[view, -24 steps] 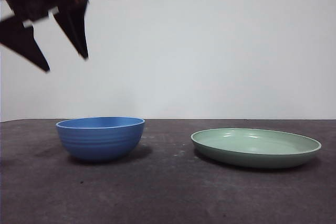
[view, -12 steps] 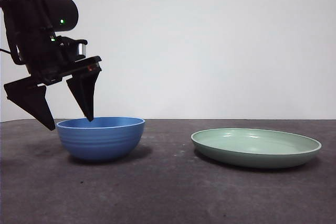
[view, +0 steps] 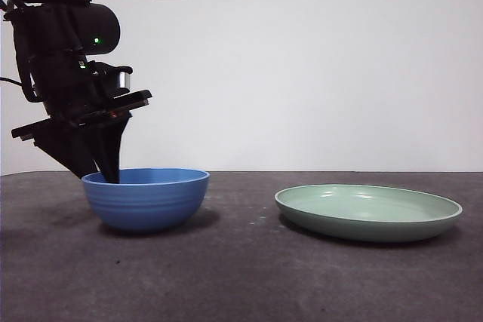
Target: Pick up the blue bowl, put it on the green plate, put it on desk
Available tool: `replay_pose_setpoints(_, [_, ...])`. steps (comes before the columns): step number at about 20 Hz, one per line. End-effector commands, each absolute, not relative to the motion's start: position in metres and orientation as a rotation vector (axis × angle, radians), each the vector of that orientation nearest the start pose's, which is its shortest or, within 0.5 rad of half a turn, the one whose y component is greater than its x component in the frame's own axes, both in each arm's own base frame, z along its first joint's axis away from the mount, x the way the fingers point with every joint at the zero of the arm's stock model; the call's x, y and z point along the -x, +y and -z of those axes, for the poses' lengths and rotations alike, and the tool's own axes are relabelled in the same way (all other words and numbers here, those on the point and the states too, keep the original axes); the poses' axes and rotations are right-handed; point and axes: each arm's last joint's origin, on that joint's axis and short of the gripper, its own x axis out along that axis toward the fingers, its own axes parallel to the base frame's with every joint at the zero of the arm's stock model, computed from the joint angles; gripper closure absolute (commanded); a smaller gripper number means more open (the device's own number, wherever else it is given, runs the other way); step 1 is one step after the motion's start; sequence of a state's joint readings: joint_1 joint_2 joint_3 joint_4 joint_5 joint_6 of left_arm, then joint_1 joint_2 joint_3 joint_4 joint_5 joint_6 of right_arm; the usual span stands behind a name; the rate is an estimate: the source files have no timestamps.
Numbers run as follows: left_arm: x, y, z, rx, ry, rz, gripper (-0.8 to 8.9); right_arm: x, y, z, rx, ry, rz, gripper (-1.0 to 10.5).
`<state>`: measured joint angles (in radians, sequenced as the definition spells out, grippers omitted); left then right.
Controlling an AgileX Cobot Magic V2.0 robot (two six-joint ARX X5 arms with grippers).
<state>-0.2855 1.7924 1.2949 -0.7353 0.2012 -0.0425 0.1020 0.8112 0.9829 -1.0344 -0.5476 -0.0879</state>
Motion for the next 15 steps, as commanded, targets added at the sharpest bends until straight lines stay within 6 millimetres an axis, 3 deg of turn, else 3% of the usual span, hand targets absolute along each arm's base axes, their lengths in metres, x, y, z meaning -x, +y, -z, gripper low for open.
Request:
replay_pose_setpoints(1, [-0.343,-0.108,-0.206,-0.024,1.243,0.401,8.03,-0.128,0.028,-0.331,-0.117,0.806,-0.645,5.1])
replay_pose_setpoints(9, [-0.343,-0.111,-0.213,0.02,1.214,0.382,8.02,-0.128,0.029,-0.331,-0.117,0.806,-0.645,5.1])
replay_pose_setpoints(15, [-0.332,-0.141,-0.259,0.012,1.083,0.468,8.03,-0.129,0.029,-0.332,-0.116,0.803,-0.645,5.1])
